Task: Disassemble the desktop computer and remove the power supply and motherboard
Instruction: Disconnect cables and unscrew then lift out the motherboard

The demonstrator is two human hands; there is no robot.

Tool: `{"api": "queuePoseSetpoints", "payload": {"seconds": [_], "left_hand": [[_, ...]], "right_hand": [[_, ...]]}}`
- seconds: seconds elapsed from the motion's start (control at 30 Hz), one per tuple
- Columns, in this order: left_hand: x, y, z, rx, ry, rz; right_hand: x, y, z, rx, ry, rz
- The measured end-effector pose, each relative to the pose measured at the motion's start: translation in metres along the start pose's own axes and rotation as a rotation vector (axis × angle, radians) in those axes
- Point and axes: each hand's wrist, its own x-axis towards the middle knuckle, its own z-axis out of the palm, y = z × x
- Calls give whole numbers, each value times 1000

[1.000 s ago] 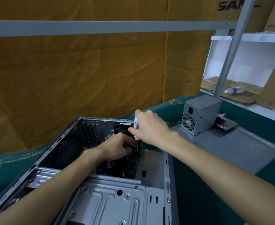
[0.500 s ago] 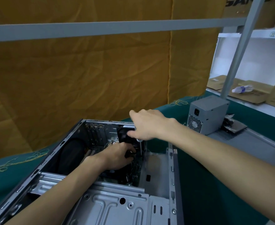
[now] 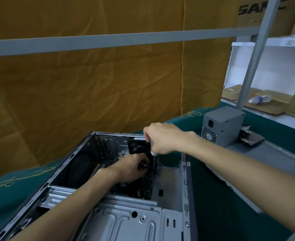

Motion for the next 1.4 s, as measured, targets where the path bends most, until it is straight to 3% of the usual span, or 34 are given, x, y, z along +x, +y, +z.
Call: {"api": "queuePoseSetpoints", "payload": {"seconds": [0.07,0.27,0.4,0.47,0.57,0.63,0.8,0.87,0.97,1.03,1.17,1.23,1.33,1.4], "left_hand": [[5,2,-1,-3,-12,18],[25,13,3,87,-184,-13],[31,14,9,169,-88,-61],[32,12,11,173,-90,-48],[32,8,12,165,-111,-43],[33,7,12,164,-108,-53],[38,11,17,185,-83,-94],[39,14,18,211,-67,-114],[41,14,22,205,-29,-128],[41,13,24,194,0,-139],[40,8,28,178,35,-131],[41,6,28,156,30,-125],[42,7,28,164,15,-126],[42,9,28,166,20,-126]], "right_hand": [[-3,5,-4,130,-87,-23],[-2,10,13,-43,149,41],[-5,21,6,373,-28,-55],[-8,19,7,261,-23,-80],[-9,13,16,-155,175,13],[-7,13,18,-201,214,26],[-9,20,3,319,-106,-40],[-11,17,4,145,-53,-3],[-11,11,11,-210,172,57],[-10,10,16,-88,185,40],[-14,14,16,423,52,-39],[-18,11,18,274,102,-61],[-20,7,18,-120,213,58],[-18,8,16,-112,218,85]]}}
